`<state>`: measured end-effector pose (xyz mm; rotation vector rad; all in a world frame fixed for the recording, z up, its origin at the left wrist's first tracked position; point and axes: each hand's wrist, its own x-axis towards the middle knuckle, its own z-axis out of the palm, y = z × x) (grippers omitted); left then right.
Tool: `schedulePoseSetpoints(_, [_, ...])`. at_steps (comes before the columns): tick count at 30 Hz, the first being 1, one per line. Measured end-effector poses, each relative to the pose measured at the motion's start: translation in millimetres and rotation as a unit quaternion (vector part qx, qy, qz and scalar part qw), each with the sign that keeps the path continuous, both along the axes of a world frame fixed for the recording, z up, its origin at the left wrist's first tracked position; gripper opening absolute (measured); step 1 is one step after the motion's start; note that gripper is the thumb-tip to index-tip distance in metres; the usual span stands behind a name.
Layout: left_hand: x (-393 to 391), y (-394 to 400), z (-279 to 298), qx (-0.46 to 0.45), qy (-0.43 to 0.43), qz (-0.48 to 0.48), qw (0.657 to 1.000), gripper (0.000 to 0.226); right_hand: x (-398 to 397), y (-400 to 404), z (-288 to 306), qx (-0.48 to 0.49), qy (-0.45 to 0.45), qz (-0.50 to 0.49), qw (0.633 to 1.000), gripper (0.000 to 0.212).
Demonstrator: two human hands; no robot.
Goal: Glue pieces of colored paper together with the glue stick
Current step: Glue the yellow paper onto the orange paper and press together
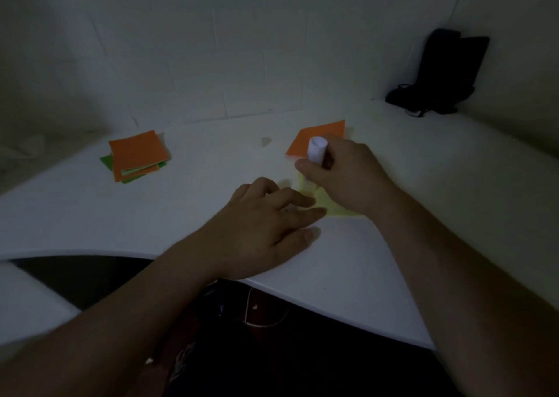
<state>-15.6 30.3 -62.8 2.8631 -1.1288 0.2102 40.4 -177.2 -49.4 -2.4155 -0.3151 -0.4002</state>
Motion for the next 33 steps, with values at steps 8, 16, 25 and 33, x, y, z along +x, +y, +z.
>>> schedulePoseSetpoints(8, [0,1,1,-0.007,0.006,0.003,1.0,0.057,-1,-13,4,-0.017,-0.005,-0.016,1.0,0.028])
schedulePoseSetpoints(16, [1,1,0,-0.004,0.008,0.003,1.0,0.056,-4,-24,6,0.002,-0.007,-0.025,1.0,0.03])
schedulePoseSetpoints(25, [2,1,-2,-0.011,0.01,-0.001,1.0,0.059,-3,-36,8,0.006,0.002,-0.018,1.0,0.036])
schedulePoseSetpoints(33, [4,1,-4,-0.015,0.007,-0.003,1.0,0.053,-6,-43,11,-0.011,-0.006,-0.02,1.0,0.029])
